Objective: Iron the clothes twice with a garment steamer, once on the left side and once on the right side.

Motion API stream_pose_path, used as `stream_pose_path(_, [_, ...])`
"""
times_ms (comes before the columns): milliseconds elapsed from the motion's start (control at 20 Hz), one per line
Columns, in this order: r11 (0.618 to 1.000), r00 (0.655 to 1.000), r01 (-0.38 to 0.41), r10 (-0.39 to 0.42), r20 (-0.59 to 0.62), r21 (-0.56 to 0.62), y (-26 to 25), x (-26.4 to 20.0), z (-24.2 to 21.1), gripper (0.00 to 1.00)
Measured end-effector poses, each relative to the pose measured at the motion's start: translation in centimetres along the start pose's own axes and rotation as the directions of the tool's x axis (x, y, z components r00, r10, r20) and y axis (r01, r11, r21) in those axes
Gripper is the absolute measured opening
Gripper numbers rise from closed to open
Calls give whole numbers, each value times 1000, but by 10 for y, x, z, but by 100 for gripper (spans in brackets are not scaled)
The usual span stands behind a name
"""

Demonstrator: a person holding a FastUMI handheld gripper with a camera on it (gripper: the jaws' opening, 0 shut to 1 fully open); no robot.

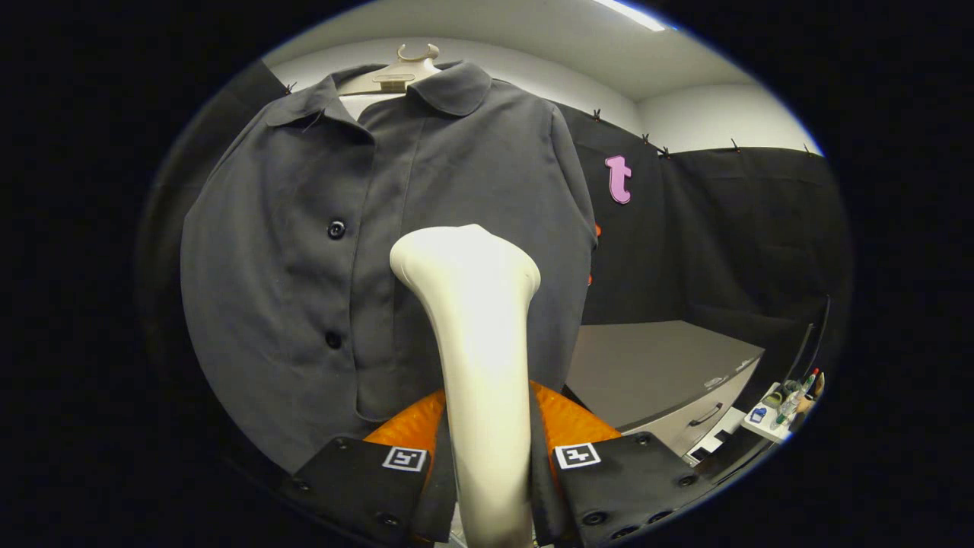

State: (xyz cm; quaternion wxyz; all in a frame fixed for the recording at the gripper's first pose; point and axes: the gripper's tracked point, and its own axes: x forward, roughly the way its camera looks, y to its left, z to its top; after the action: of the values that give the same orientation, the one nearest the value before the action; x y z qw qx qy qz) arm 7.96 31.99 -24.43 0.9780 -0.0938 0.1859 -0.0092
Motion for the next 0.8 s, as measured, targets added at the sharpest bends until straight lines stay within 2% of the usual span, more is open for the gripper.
stream_pose_path(800, [999, 987, -42, 39, -154, -18, 9, -19, -109, 47])
